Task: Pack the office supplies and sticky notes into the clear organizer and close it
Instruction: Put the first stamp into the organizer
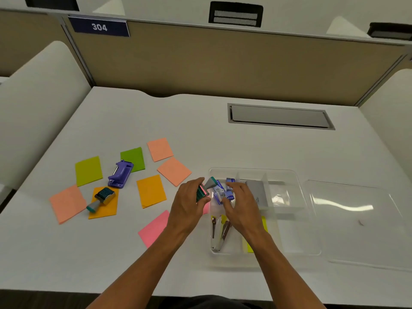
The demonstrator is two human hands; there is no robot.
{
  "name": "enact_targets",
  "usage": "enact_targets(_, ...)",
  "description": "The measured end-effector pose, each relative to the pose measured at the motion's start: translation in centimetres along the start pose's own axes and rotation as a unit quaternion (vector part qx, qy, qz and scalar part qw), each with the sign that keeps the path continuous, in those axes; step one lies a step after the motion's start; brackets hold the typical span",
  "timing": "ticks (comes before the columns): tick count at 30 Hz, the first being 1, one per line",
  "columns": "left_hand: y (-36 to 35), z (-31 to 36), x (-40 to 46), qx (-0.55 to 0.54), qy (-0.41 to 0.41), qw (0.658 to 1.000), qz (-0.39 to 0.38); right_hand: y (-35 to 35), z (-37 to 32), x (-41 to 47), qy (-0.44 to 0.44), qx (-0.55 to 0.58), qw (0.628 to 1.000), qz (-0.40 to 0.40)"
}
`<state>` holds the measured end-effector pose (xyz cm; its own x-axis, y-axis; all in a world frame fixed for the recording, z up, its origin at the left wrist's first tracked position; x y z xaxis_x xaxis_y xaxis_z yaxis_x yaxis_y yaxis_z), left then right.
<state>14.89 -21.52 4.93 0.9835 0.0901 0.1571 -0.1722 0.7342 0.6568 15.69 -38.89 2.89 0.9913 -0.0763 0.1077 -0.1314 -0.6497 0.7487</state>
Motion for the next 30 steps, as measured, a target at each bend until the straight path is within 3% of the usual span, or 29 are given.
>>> enact_targets(17,-8.3,7.2,-1.0,-0.019,-0.087,0.992,-0.092,6.5,5.5,-1.7,0.027,0.079,0.996,0.036)
enact_targets(30,-13.8,11.8,-1.5,-0.007,-0.209,0.964,-0.163,12.5,12.4,-4.6,-0.068,0.027,0.993,0.091)
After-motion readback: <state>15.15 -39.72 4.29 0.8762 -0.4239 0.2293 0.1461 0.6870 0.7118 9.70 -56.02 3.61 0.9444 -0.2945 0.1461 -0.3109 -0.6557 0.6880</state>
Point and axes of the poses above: each hand's wrist, its own x-axis towards the middle knuckle, its own y-axis out of the back of the hand, z = x × y, the point moved 6 cm from there along x, towards the middle knuckle, and after that the axes turned 6 degrees about z, right-handed, at the moved point
